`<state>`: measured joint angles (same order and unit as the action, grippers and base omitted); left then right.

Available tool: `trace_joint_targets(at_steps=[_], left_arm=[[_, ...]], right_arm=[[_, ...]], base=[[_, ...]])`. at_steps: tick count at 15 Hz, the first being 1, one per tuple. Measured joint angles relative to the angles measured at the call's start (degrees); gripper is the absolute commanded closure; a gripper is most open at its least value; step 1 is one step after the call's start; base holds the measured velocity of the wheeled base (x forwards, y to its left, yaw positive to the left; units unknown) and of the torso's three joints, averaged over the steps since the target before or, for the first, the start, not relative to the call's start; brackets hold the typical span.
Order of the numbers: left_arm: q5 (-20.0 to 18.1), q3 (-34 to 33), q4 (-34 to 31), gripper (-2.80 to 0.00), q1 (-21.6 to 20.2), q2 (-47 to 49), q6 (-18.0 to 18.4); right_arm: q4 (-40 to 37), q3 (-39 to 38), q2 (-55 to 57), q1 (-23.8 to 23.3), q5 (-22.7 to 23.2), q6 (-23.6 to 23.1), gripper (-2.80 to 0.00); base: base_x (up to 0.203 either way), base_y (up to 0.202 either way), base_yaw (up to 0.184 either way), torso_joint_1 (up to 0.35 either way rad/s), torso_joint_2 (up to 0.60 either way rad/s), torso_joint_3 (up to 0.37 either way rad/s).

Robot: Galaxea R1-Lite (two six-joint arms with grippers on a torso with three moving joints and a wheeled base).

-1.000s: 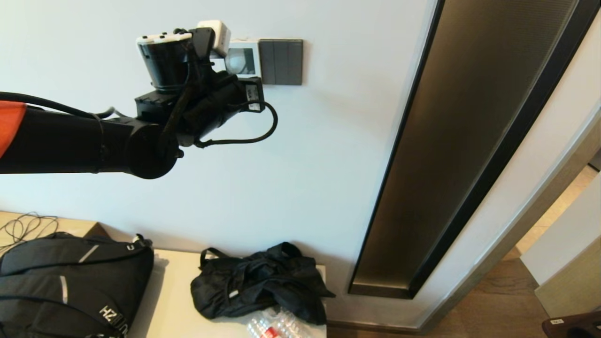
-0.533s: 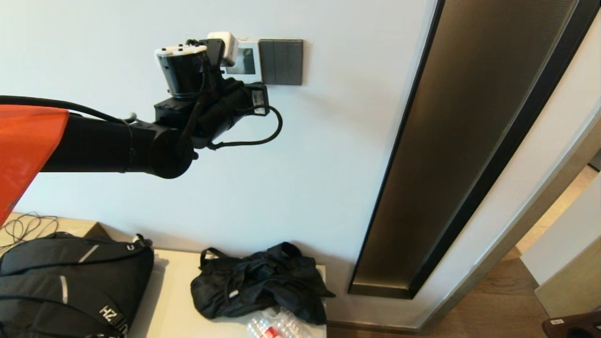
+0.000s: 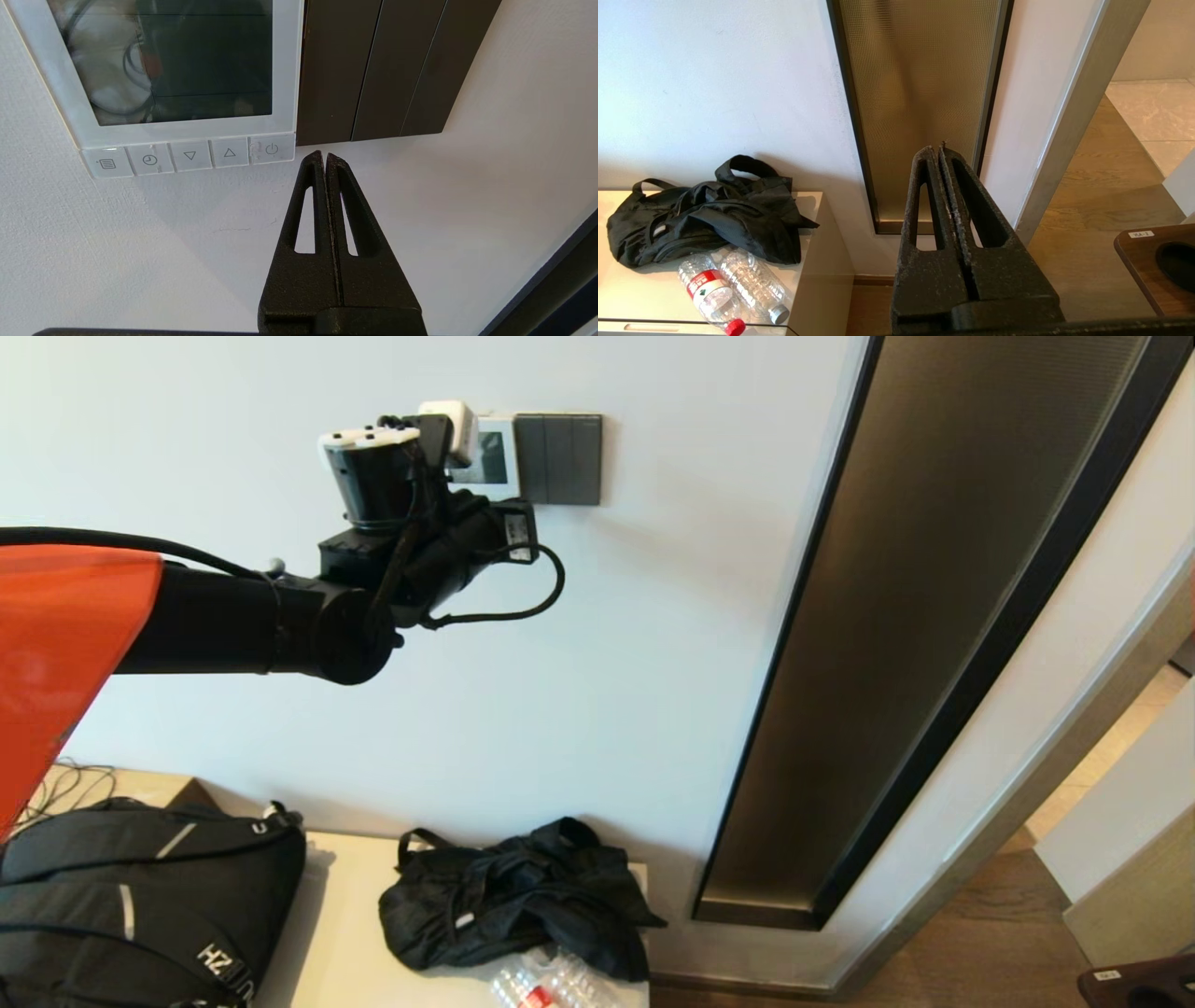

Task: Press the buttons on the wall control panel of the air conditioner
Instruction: Turn on the central air conditioner

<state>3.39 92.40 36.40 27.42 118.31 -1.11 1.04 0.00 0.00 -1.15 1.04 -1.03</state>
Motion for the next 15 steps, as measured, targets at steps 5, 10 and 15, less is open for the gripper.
trace_joint_targets(at_steps=[5, 10, 15], left_arm=[[0.0, 2.2, -0.2, 0.0, -0.8, 1.5, 0.1], [0.0, 4.5, -1.1, 0.0, -2.2, 3.0, 0.2], [0.0, 4.5, -0.9, 0.0, -2.2, 3.3, 0.1]], right_arm=[[0.0, 0.0, 0.0, 0.0, 0.0, 0.0, 0.0], [0.0, 0.0, 0.0, 0.0, 0.0, 0.0, 0.0], [0.0, 0.0, 0.0, 0.0, 0.0, 0.0, 0.0]], base=[[0.0, 0.0, 0.0, 0.0, 0.0, 0.0], [0.0, 0.0, 0.0, 0.0, 0.0, 0.0], [0.0, 0.0, 0.0, 0.0, 0.0, 0.0]])
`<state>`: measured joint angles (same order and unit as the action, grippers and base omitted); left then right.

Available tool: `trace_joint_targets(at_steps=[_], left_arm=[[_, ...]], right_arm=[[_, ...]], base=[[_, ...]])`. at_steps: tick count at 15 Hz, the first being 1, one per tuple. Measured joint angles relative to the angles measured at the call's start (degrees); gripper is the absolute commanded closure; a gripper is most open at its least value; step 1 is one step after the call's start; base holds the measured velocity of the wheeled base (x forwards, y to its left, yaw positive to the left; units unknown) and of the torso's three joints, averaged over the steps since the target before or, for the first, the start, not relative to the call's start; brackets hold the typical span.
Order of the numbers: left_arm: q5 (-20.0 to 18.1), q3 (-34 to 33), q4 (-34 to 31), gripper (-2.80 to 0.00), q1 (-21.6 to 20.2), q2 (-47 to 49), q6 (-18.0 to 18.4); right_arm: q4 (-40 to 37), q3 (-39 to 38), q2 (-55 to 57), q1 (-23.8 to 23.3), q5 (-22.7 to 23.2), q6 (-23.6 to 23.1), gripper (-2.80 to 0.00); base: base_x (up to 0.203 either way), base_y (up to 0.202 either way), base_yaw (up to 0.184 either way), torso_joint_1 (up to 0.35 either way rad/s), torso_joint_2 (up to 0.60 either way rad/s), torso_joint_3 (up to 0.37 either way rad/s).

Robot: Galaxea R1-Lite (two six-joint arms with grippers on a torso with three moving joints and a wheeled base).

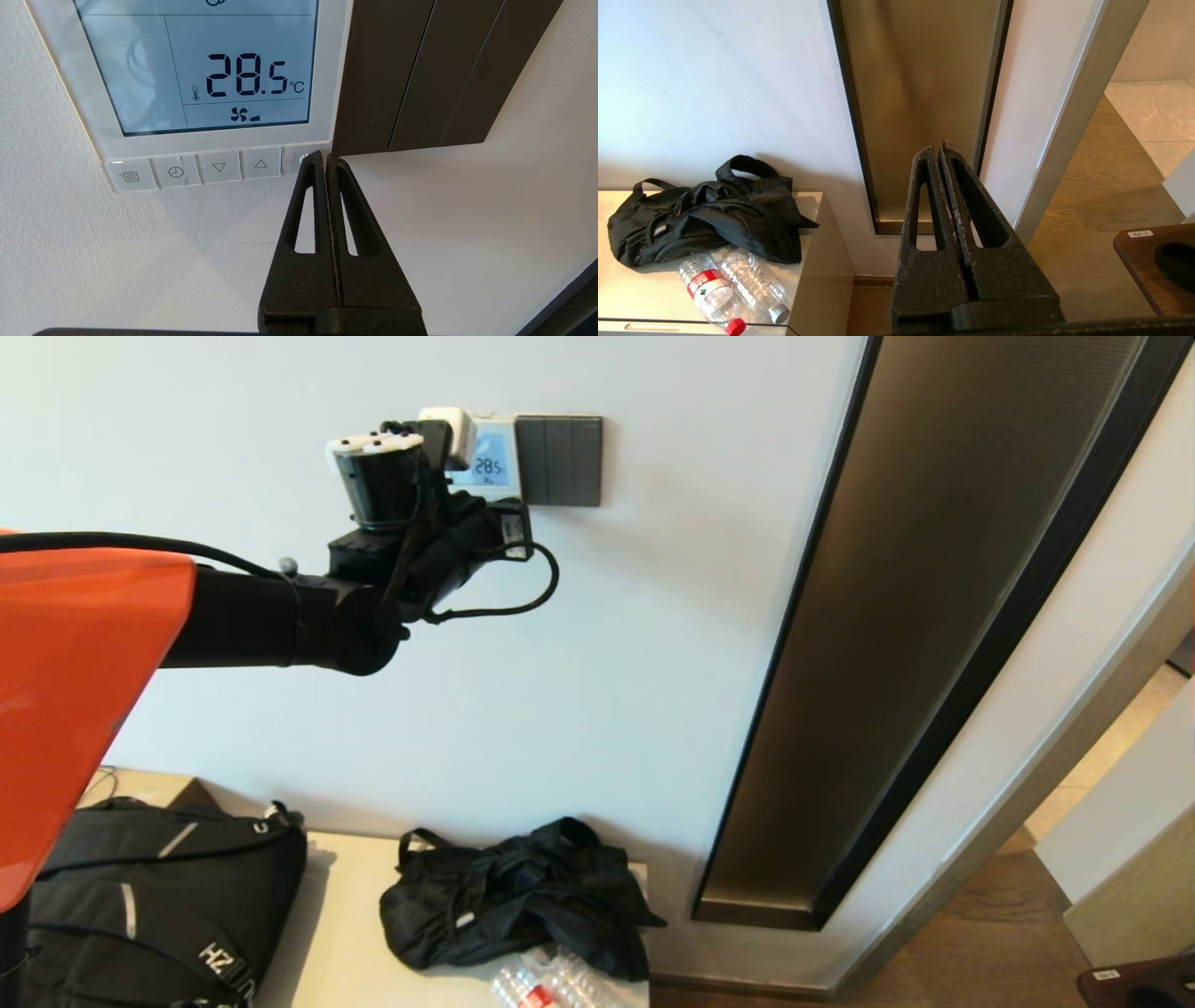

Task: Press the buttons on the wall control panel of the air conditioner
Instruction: Turn on the central air conditioner, then press the temperature increase button

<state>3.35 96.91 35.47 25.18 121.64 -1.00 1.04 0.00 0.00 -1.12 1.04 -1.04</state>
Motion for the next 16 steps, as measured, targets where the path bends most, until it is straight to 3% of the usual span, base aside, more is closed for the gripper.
trace_joint_targets(at_steps=[9, 16], left_arm=[[0.0, -6.0, 2.0, 0.0, -0.2, -4.3, 0.0], [2.0, -5.7, 1.3, 0.0, -1.8, -5.0, 0.8]], right_arm=[[0.0, 0.0, 0.0, 0.0, 0.0, 0.0, 0.0], [0.0, 0.0, 0.0, 0.0, 0.0, 0.0, 0.0]], base=[[0.0, 0.0, 0.0, 0.0, 0.0, 0.0], [0.0, 0.0, 0.0, 0.0, 0.0, 0.0]])
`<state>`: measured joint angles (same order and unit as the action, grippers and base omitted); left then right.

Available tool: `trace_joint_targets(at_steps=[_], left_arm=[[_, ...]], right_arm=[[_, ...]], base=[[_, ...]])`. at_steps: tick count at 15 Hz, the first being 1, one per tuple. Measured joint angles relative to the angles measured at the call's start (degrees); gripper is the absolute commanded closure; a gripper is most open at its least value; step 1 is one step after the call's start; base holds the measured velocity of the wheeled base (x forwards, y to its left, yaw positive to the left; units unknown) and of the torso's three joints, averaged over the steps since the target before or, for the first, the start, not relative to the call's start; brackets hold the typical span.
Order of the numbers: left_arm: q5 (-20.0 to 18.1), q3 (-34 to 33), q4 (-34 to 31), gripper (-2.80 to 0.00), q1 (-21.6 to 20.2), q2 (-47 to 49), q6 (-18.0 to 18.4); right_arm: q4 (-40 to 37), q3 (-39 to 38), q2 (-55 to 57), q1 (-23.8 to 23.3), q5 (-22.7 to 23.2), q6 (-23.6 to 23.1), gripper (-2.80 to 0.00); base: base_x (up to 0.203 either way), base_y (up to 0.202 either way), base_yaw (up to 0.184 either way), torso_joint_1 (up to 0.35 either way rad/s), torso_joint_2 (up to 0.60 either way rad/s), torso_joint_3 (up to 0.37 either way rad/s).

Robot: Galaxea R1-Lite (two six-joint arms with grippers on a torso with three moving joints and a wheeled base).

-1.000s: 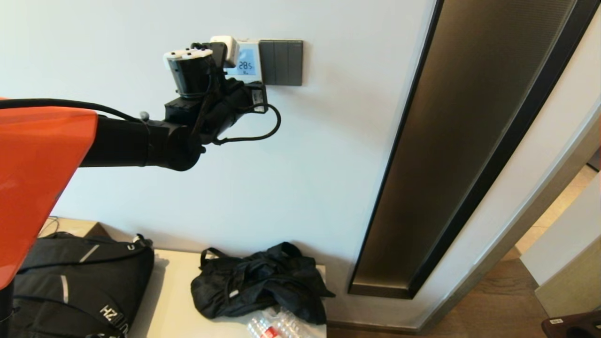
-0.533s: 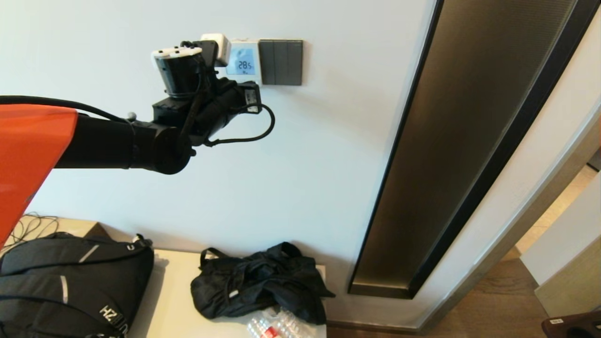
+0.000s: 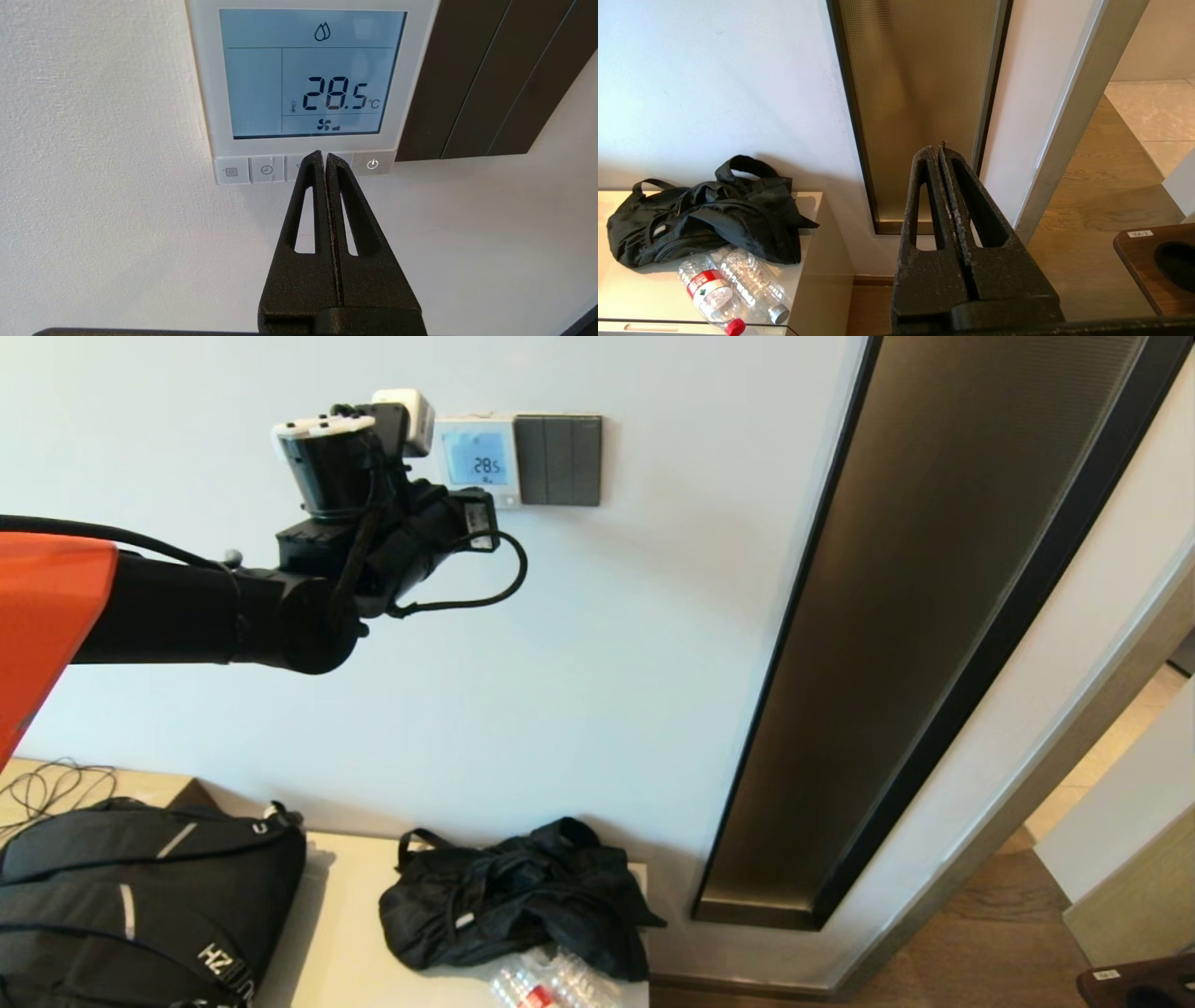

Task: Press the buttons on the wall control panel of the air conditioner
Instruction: Press the temperature increase button

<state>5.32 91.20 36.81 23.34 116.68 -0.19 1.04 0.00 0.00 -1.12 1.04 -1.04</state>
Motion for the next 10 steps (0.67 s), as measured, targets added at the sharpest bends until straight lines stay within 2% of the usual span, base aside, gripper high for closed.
trace_joint_targets(at_steps=[10], left_arm=[[0.2, -0.4, 0.6, 0.0, 0.7, 0.9, 0.3]], right_arm=[[0.0, 0.0, 0.0, 0.0, 0.0, 0.0, 0.0]], base=[[0.0, 0.0, 0.0, 0.0, 0.0, 0.0]])
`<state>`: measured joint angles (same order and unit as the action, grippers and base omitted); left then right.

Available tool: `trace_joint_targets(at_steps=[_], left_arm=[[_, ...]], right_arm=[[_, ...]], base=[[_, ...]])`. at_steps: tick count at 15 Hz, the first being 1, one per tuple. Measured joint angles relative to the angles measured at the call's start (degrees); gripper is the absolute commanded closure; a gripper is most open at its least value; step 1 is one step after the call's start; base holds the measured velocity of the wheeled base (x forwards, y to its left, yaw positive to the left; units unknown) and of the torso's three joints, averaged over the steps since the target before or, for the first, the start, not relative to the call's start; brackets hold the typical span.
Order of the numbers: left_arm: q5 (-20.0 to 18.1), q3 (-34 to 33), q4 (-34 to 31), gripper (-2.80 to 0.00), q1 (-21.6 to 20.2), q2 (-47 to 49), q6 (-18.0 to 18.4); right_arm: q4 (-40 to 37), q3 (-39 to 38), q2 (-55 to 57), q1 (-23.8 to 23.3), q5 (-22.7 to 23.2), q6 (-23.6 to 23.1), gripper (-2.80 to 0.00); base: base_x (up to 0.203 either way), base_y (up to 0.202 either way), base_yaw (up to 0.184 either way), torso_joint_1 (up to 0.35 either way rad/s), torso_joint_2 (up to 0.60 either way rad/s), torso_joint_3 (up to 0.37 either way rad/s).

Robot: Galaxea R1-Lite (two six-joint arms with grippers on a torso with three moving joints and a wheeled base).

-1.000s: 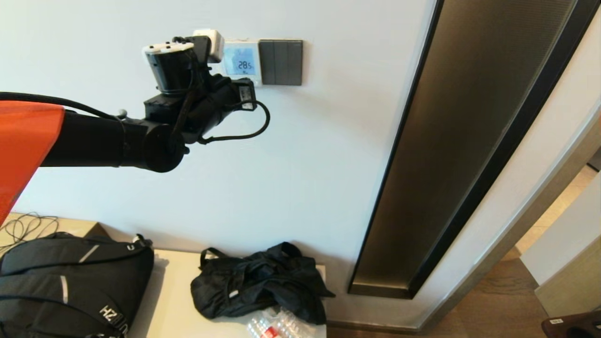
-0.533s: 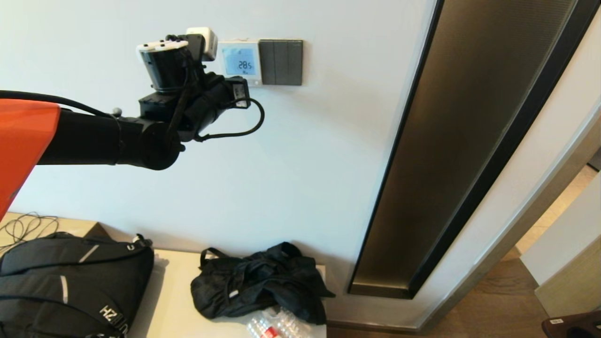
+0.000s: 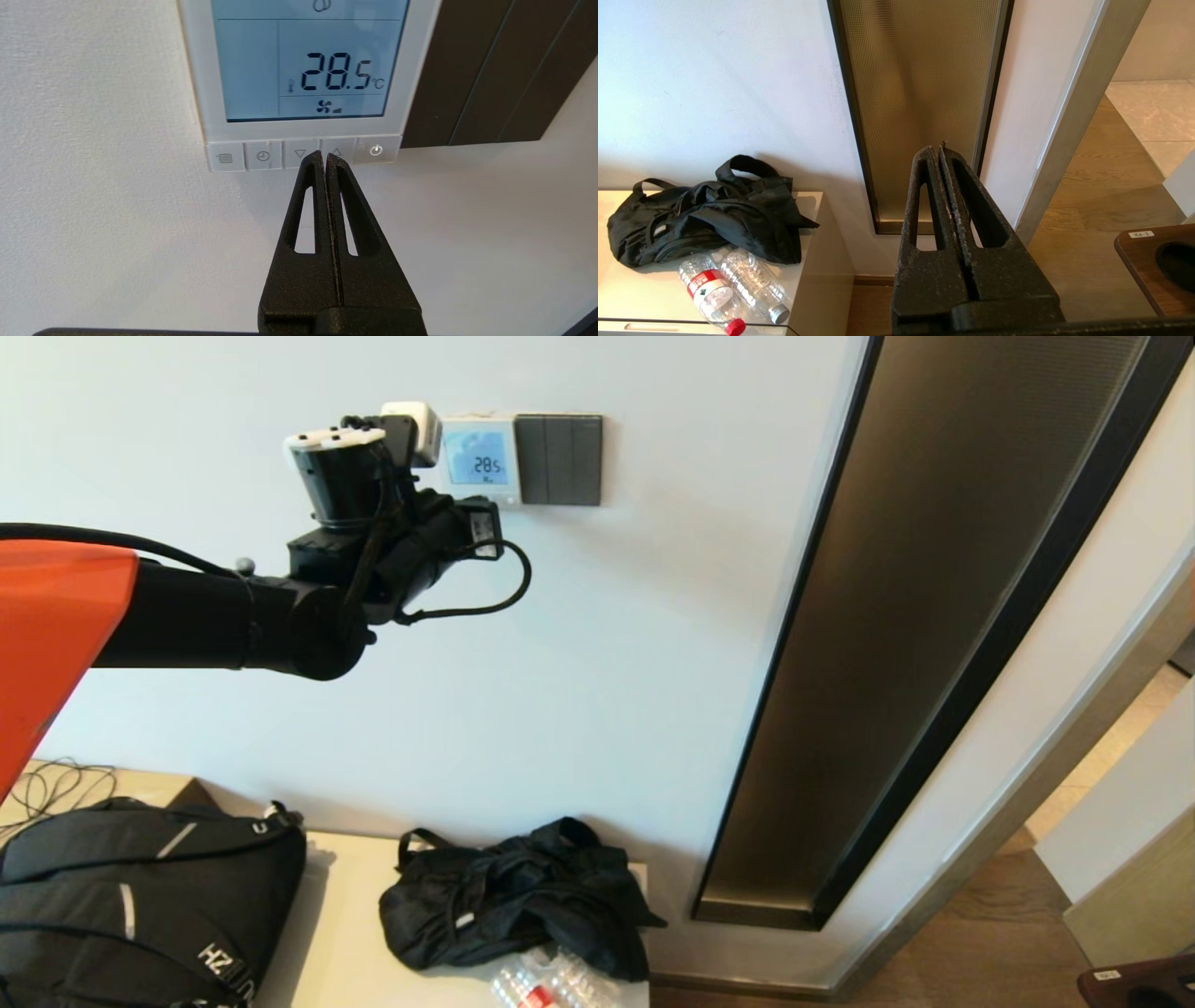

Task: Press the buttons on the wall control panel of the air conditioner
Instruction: Press the temperature increase button

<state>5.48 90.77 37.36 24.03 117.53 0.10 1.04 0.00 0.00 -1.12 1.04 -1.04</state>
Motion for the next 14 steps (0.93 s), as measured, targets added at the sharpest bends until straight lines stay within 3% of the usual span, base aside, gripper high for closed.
trace_joint_targets(at_steps=[14], left_arm=[[0.0, 3.9, -1.4, 0.0, 0.7, 3.0, 0.1]], right_arm=[[0.0, 0.0, 0.0, 0.0, 0.0, 0.0, 0.0]], base=[[0.0, 0.0, 0.0, 0.0, 0.0, 0.0]])
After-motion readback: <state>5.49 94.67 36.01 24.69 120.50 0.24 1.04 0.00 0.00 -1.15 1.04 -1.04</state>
